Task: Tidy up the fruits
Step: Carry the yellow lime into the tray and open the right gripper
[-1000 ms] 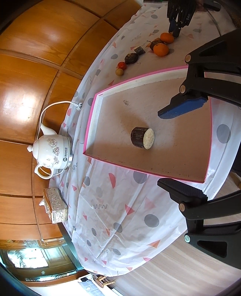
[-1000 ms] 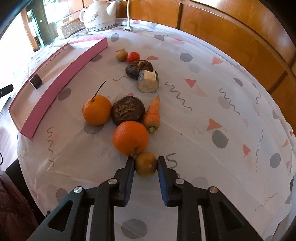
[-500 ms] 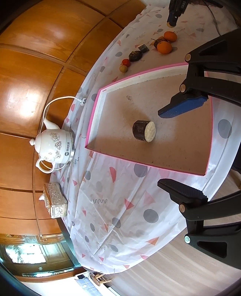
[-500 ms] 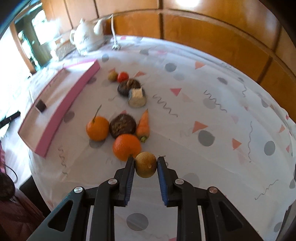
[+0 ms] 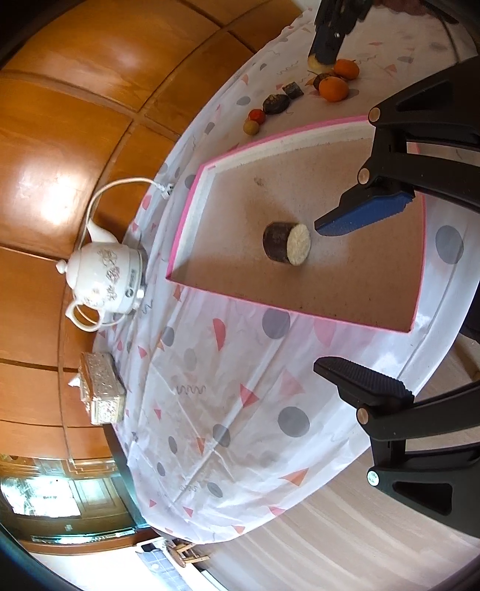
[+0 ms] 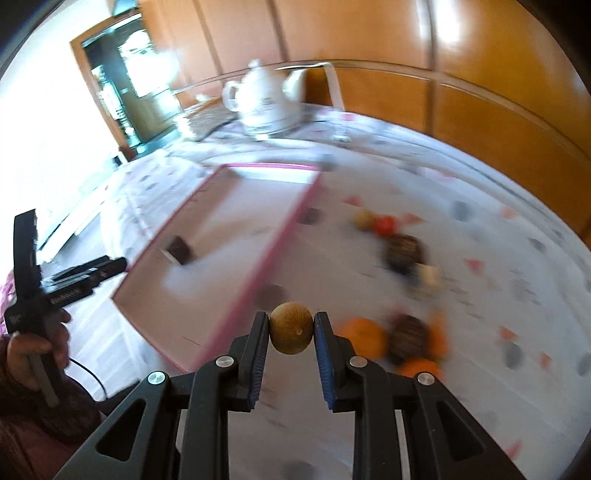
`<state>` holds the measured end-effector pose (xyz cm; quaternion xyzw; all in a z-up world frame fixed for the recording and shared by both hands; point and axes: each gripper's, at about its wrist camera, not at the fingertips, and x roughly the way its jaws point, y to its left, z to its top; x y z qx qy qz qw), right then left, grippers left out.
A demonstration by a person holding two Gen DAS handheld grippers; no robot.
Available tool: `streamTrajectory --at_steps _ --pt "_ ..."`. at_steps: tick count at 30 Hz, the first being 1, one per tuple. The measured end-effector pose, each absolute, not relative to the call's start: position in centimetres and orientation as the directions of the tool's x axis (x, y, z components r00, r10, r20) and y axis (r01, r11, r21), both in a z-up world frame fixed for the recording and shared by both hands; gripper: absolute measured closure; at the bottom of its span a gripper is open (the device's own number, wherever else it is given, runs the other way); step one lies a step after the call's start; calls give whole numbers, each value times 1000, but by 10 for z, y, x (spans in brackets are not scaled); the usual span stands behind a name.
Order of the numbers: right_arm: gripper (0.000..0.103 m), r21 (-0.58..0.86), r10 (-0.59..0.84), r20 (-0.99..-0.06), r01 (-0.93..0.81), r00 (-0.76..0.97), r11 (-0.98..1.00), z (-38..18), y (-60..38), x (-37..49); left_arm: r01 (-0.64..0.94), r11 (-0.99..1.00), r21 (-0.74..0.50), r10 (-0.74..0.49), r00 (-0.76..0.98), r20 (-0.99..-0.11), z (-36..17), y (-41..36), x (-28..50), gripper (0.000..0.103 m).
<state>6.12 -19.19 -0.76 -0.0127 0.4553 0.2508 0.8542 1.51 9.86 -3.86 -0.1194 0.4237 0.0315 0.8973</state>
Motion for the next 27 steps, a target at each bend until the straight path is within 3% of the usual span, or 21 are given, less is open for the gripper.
streamTrajectory --at_steps 12,27 --pt "77 249 457 -791 -468 407 848 -26 -92 110 -178 964 -199 -41 637 -770 -44 106 16 35" --pt "68 175 365 -799 -397 477 901 -31 -110 94 -148 971 -186 -48 647 -761 -41 94 15 35"
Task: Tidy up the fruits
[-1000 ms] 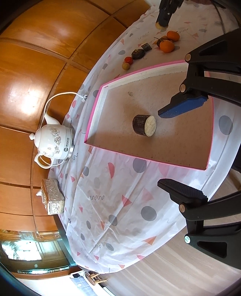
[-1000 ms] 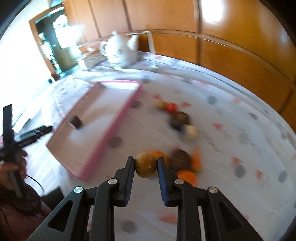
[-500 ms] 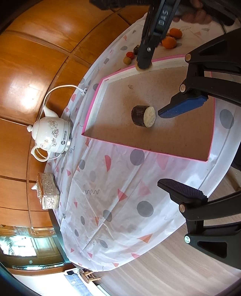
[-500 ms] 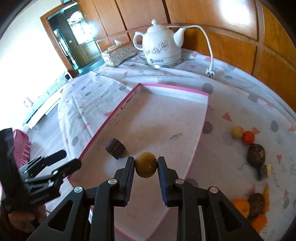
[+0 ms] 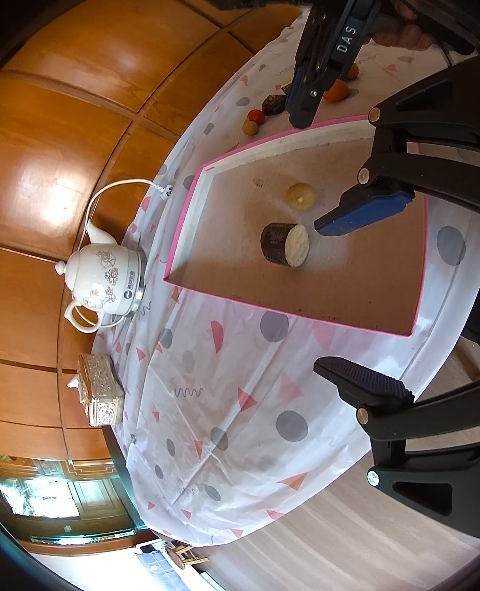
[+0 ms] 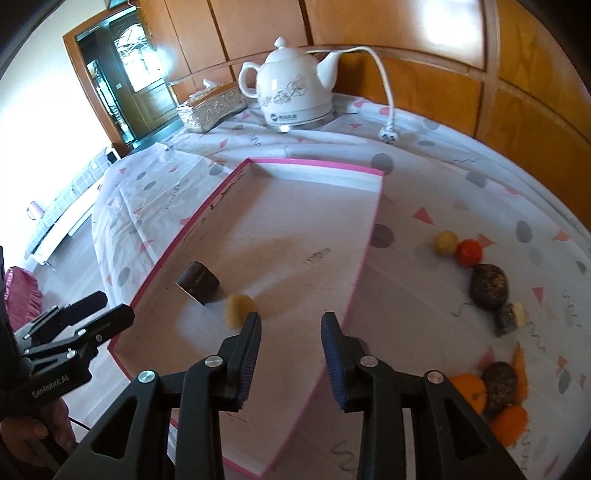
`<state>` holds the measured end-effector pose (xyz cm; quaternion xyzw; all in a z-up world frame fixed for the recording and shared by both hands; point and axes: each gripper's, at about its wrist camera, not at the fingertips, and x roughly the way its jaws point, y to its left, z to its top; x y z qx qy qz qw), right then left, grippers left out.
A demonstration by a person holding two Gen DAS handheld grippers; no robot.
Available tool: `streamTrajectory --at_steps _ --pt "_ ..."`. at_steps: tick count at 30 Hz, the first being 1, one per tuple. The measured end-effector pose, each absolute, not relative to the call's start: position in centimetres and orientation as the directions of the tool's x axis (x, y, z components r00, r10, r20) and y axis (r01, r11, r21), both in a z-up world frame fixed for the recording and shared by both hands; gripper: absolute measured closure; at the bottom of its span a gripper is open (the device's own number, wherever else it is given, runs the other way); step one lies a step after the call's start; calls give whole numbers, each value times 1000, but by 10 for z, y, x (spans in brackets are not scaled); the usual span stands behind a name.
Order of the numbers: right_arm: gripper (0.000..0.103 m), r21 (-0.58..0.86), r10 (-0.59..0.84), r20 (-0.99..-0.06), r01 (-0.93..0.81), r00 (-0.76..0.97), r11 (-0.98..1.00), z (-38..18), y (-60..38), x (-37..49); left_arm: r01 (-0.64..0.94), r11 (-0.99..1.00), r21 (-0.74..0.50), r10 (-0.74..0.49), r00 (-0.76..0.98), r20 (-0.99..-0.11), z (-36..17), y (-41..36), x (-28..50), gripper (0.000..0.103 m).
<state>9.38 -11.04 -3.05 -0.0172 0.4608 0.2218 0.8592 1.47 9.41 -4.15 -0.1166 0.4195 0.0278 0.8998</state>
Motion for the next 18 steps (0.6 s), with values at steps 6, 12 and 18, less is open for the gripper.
streamTrajectory --at_steps 6,12,18 --pt "68 144 327 -788 -361 522 921 -24 -131 81 -133 975 -175 -48 651 -757 -37 88 14 34" --pt "68 128 288 -785 -312 548 941 -23 -156 72 -116 980 -161 -47 655 -754 -35 80 12 34" --pt "68 99 246 -787 -277 566 956 -22 -174 64 -101 983 -153 -50 655 -754 -33 74 11 34"
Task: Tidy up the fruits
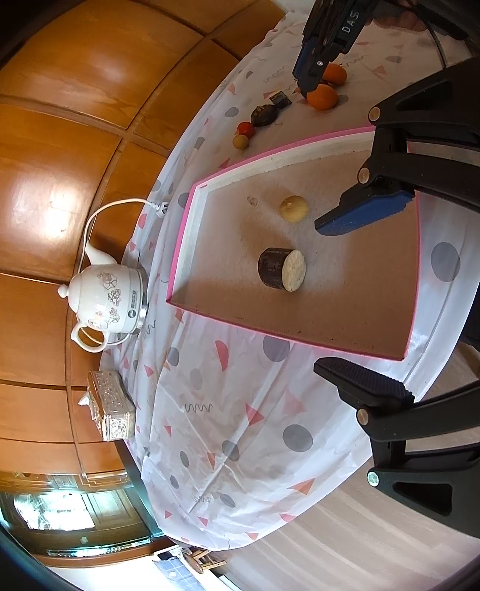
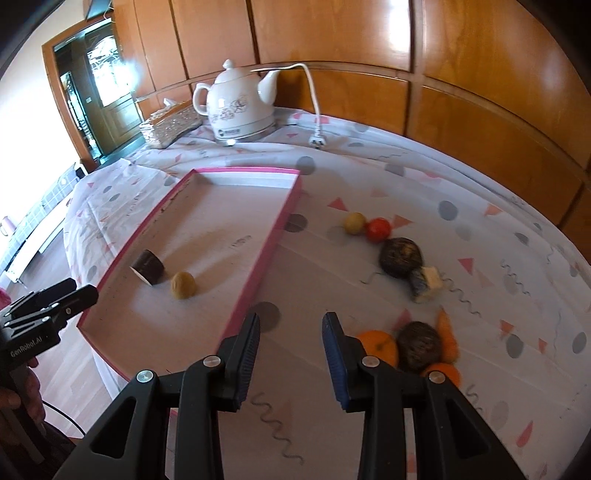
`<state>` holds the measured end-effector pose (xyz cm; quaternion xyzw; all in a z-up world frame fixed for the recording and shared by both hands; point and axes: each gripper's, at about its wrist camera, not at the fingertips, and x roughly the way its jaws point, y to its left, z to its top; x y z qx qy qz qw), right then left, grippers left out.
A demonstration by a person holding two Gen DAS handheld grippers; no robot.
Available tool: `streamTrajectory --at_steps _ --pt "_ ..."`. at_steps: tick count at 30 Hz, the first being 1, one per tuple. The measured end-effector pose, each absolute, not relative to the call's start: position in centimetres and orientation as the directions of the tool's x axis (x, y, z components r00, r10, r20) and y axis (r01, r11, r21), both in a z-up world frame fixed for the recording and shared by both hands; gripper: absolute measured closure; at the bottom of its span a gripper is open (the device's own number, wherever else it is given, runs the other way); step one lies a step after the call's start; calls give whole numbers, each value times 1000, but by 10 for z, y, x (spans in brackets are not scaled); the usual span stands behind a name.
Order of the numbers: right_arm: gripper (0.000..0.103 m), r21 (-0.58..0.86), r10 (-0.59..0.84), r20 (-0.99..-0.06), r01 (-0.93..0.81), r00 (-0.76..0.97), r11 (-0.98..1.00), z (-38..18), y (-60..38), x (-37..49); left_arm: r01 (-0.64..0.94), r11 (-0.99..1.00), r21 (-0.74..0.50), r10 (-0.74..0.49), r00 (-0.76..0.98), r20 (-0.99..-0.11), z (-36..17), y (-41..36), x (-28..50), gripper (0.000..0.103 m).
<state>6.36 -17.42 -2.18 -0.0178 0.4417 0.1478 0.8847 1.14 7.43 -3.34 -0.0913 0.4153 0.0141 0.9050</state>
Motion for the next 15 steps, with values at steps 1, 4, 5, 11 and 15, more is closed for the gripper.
streamTrajectory --at_steps 1,4,5,11,15 --pt "68 94 238 -787 -270 569 958 -22 -177 62 -99 983 -152 -51 656 -753 -33 73 11 34" --pt "68 75 208 -787 -244 581 967 -20 -186 58 -91 985 -148 -51 660 -750 -31 70 12 31" --pt "68 70 197 -786 -231 586 970 -19 -189 56 -89 985 -147 -52 661 -749 -30 69 12 31" --pt "63 52 149 -787 -176 599 983 -19 -208 52 -56 989 -137 -66 660 -748 -28 59 15 31" --pt "63 41 117 -788 -137 604 990 -19 -226 50 -27 991 -130 -80 659 -748 -26 50 18 31"
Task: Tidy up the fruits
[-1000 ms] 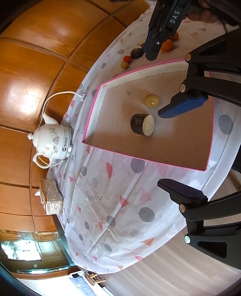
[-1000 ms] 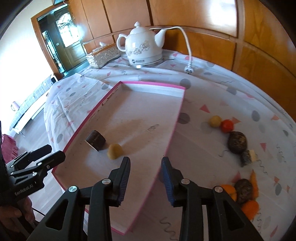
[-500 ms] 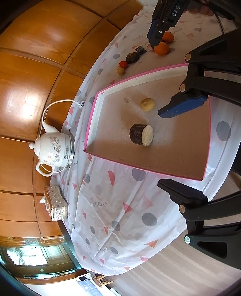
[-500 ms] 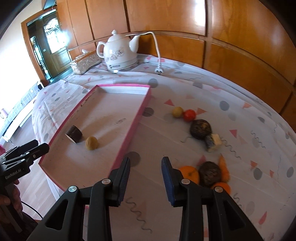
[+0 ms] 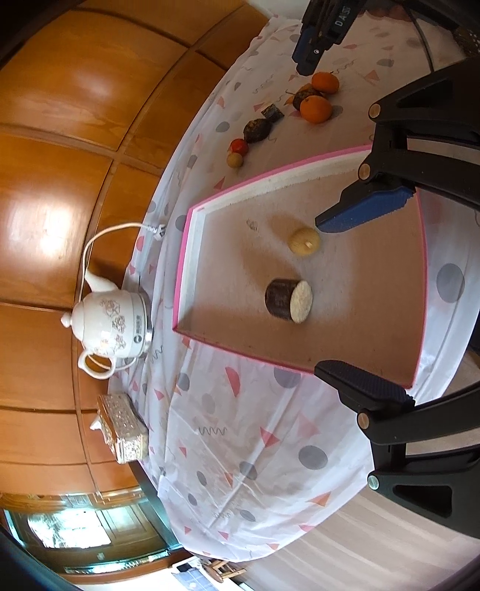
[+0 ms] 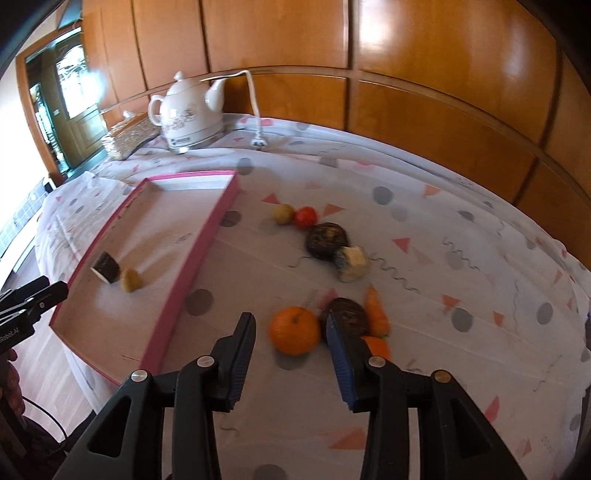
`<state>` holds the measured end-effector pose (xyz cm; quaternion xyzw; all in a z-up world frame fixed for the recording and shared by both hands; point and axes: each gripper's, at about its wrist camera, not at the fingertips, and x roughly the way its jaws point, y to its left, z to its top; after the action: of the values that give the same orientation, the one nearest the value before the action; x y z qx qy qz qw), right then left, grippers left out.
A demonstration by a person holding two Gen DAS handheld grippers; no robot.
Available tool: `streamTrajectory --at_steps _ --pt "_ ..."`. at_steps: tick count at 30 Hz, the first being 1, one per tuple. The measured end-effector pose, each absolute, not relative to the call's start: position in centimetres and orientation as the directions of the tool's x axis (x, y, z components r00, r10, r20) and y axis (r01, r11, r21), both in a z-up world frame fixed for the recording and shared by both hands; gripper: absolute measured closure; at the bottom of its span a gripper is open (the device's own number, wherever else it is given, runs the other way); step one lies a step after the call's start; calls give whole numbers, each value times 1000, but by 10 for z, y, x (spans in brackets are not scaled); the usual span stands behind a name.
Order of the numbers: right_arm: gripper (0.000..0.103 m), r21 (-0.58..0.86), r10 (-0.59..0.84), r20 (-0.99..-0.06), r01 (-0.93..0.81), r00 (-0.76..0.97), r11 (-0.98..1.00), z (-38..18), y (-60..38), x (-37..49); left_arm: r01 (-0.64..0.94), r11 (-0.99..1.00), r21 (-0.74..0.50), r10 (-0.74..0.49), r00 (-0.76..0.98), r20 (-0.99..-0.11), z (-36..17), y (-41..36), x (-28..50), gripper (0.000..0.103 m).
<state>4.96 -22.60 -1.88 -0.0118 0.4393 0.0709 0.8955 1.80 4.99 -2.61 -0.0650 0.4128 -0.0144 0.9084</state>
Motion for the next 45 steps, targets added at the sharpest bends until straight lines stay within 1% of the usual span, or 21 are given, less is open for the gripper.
streamTrajectory --at_steps 16,27,35,40,45 --pt "62 17 9 -790 8 614 1000 -15 -288 41 99 990 -100 -140 649 -748 -18 5 28 30" --pt "62 -37 -83 -793 89 603 995 -9 -335 37 206 976 -74 -191 637 -747 -13 -35 43 30" --pt "62 -71 -155 -806 168 571 983 -8 -378 34 252 966 -62 -211 624 -753 -14 -56 48 30" --pt "62 -93 -206 -812 227 547 969 -9 -409 30 272 961 -51 -214 615 -759 -17 -67 54 30" --pt "62 -71 -243 -816 326 524 943 -12 -443 24 287 957 -40 -214 607 -765 -19 -78 61 30"
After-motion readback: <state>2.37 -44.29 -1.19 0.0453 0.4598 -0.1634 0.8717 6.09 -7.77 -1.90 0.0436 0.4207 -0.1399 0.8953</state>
